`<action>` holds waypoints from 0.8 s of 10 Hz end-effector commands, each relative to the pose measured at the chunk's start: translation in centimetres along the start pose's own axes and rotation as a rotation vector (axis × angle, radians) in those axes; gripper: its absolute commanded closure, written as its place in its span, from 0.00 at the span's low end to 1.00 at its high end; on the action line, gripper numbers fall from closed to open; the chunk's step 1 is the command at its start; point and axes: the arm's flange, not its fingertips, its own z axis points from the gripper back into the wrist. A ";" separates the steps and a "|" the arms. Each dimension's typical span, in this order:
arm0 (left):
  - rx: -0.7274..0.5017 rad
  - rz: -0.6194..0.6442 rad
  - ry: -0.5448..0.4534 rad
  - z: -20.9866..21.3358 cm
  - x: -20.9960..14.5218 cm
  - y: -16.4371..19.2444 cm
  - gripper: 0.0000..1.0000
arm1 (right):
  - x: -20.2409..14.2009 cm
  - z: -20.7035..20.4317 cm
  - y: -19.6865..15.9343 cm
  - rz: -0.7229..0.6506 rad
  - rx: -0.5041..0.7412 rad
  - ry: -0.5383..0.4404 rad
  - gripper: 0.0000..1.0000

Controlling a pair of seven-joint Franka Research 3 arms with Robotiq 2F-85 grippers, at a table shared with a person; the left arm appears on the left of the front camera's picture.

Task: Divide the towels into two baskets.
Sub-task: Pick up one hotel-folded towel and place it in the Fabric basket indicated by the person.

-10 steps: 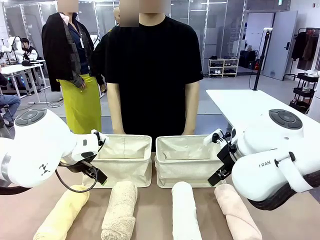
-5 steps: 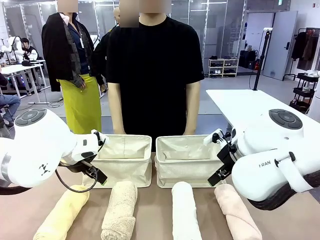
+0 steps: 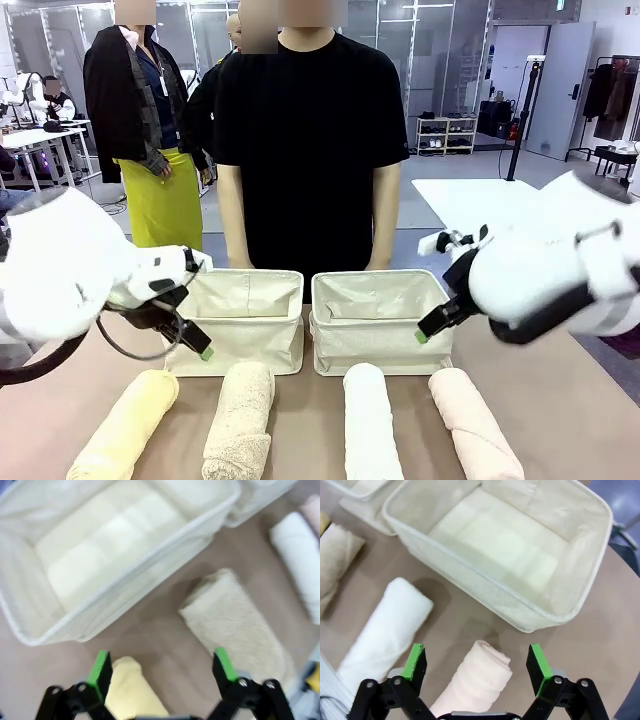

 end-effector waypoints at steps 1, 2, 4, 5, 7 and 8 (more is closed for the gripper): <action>-0.227 0.072 -0.045 4.7 -0.2 3.9 0.00 | -0.7 2.3 -2.6 -0.072 0.168 -0.024 0.00; -0.355 0.152 -0.102 7.0 -0.9 5.7 0.00 | -1.2 4.1 -3.5 -0.135 0.282 -0.058 0.00; -0.600 0.255 -0.210 10.7 -3.7 9.1 0.00 | -2.9 8.0 -5.3 -0.261 0.545 -0.150 0.00; -0.673 0.289 -0.269 12.4 -6.1 11.0 0.00 | -4.4 9.9 -6.5 -0.313 0.652 -0.208 0.00; -0.830 0.382 -0.329 15.1 -12.2 15.1 0.00 | -9.0 13.4 -10.3 -0.401 0.837 -0.282 0.00; -0.862 0.417 -0.378 16.0 -15.1 17.1 0.00 | -11.4 15.1 -12.3 -0.482 0.855 -0.349 0.00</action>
